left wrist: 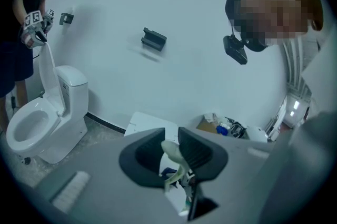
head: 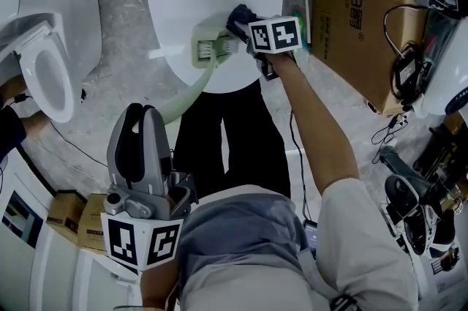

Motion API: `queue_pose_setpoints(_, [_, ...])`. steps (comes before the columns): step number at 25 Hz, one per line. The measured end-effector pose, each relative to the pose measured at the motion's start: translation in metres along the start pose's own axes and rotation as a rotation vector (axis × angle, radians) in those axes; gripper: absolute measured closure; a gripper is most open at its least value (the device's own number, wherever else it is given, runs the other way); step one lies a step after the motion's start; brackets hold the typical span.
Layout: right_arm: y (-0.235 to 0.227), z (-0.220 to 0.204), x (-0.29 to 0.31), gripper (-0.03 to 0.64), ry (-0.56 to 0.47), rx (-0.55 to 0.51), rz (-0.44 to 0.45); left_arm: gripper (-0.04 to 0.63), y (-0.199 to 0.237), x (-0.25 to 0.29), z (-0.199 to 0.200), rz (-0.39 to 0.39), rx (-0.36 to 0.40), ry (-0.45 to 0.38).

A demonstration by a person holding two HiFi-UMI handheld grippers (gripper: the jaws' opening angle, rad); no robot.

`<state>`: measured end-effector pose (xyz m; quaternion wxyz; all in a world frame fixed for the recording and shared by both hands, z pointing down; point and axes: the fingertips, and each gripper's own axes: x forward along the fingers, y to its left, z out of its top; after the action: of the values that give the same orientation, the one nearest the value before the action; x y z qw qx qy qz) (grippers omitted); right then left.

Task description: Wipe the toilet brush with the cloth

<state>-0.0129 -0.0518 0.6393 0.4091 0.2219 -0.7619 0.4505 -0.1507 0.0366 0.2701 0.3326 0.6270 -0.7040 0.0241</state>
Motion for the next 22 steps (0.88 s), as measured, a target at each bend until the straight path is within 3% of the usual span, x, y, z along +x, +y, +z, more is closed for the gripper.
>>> queue_pose_setpoints(5, [-0.001, -0.005, -0.003, 0.503, -0.011, 0.016, -0.02, 0.595, -0.001, -0.001, 0.0, -0.002, 0.011, -0.002])
queue_pose_setpoints(22, [0.033, -0.004, -0.032, 0.503, -0.021, -0.153, -0.009, 0.595, -0.003, -0.002, 0.001, -0.012, 0.013, -0.004])
